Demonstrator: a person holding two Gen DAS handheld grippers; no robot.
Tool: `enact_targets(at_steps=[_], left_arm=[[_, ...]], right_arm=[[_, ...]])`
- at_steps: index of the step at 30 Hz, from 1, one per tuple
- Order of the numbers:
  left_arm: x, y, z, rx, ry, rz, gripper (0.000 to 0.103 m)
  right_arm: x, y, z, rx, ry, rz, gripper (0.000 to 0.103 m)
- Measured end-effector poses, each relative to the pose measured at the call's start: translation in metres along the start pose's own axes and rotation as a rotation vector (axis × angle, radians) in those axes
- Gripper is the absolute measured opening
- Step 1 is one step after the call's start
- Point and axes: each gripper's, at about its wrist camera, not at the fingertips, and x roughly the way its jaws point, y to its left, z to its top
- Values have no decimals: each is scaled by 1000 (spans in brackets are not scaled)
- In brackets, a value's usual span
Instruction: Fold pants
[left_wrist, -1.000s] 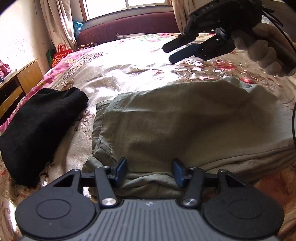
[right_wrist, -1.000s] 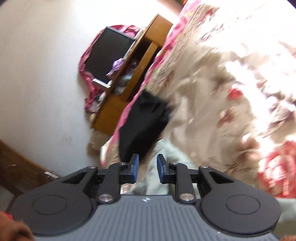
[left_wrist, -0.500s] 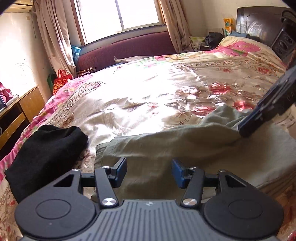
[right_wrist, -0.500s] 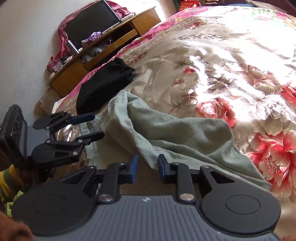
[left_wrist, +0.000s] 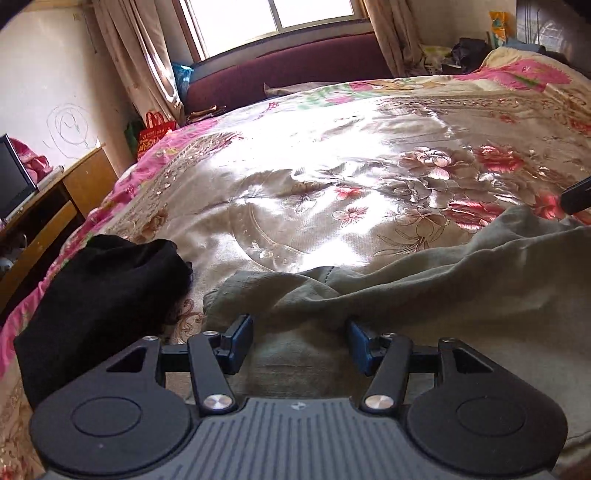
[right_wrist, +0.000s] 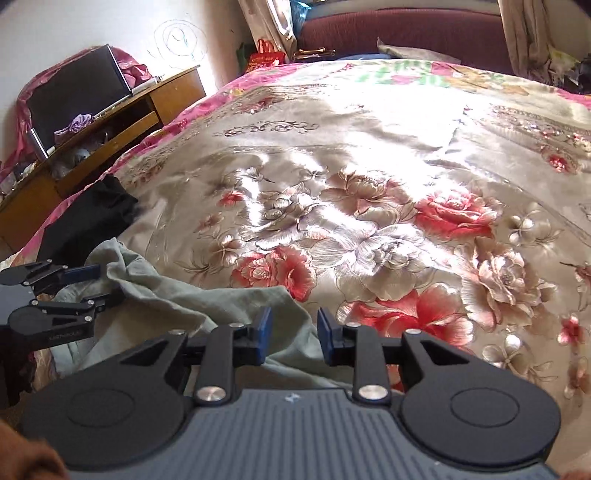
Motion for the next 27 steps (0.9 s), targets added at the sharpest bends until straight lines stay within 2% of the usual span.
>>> enact_targets(at_steps=[2,7,11,16,19,21,22,23,25,27], left_arm=[[-8,-2,-4,21,-12,11,70],[-25,-4,-10,3,-16,-4,70],[-36,-17,-13,22,-13,-31,70],[-50,-36,-16,55,-24,-85,71],[-47,-47,-17,81,-5,-106,71],[-45,-54,-17,105,1,-100,71],[-45,-57,-16,119,6,-99,71],[-43,-60,-15,129,16,-100,71],[-43,-67,-14,140,35,-110,71],[-47,-78,-12,152,31,-148,71]], right_arm=[[-19,-3,-14,44,7,-1,42],[-45,-33,-66,297,65,9,47],[-43,-54,-102,541,91,147,47],[-30,-55,-115,655,114,324,47],[-10,-61,-115,731,71,371,45],[6,-66,-118,831,27,418,34],[11,-66,-118,858,16,426,12],[16,-64,-118,865,24,407,5],[12,-66,-123,900,-1,404,4],[-7,-76,-130,933,-82,421,4]])
